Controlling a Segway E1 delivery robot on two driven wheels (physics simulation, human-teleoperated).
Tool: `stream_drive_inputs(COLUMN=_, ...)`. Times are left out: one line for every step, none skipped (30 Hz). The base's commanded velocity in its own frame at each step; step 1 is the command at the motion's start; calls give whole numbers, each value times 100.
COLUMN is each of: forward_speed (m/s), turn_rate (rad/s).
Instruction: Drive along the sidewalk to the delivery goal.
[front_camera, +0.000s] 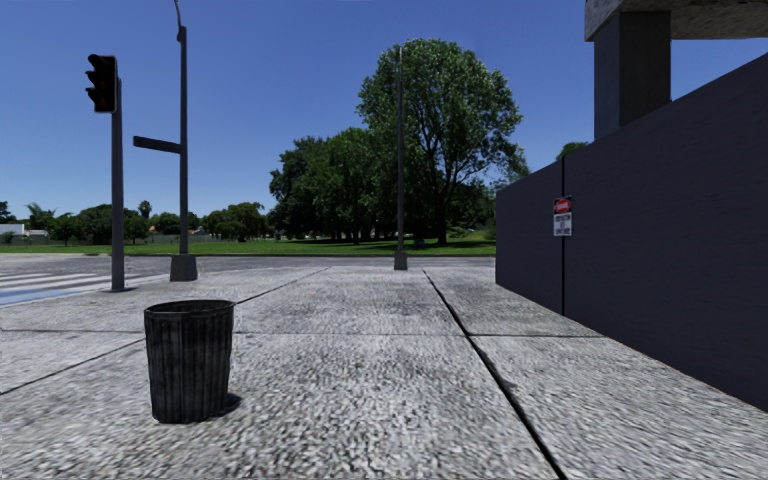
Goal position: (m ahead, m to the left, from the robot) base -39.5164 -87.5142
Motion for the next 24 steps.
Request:
stream_drive_inputs(forward_speed=200, turn_rate=0)
stream_drive_inputs(forward_speed=200, turn_rate=0)
stream_drive_inputs(forward_speed=200, turn_rate=0)
stream_drive_inputs(forward_speed=200, turn_rate=0)
stream_drive_inputs(forward_speed=200, turn_rate=0)
stream_drive_inputs(forward_speed=200, turn_rate=0)
stream_drive_inputs(forward_speed=200, turn_rate=0)
stream_drive_inputs(forward_speed=200, turn_rate=0)
stream_drive_inputs(forward_speed=200, turn_rate=0)
stream_drive_inputs(forward_speed=200, turn_rate=0)
stream_drive_inputs(forward_speed=200, turn_rate=0)
stream_drive_inputs(forward_speed=200, turn_rate=0)
stream_drive_inputs(forward_speed=200, turn_rate=0)
stream_drive_inputs(forward_speed=200, turn_rate=0)
stream_drive_inputs(forward_speed=200, turn_rate=0)
stream_drive_inputs(forward_speed=200, turn_rate=0)
stream_drive_inputs(forward_speed=200, turn_rate=0)
stream_drive_inputs(forward_speed=200, turn_rate=0)
stream_drive_inputs(forward_speed=200, turn_rate=0)
stream_drive_inputs(forward_speed=200, turn_rate=0)
stream_drive_inputs(forward_speed=200, turn_rate=0)
stream_drive_inputs(forward_speed=200, turn_rate=0)
stream_drive_inputs(forward_speed=200, turn_rate=0)
stream_drive_inputs(forward_speed=200, turn_rate=0)
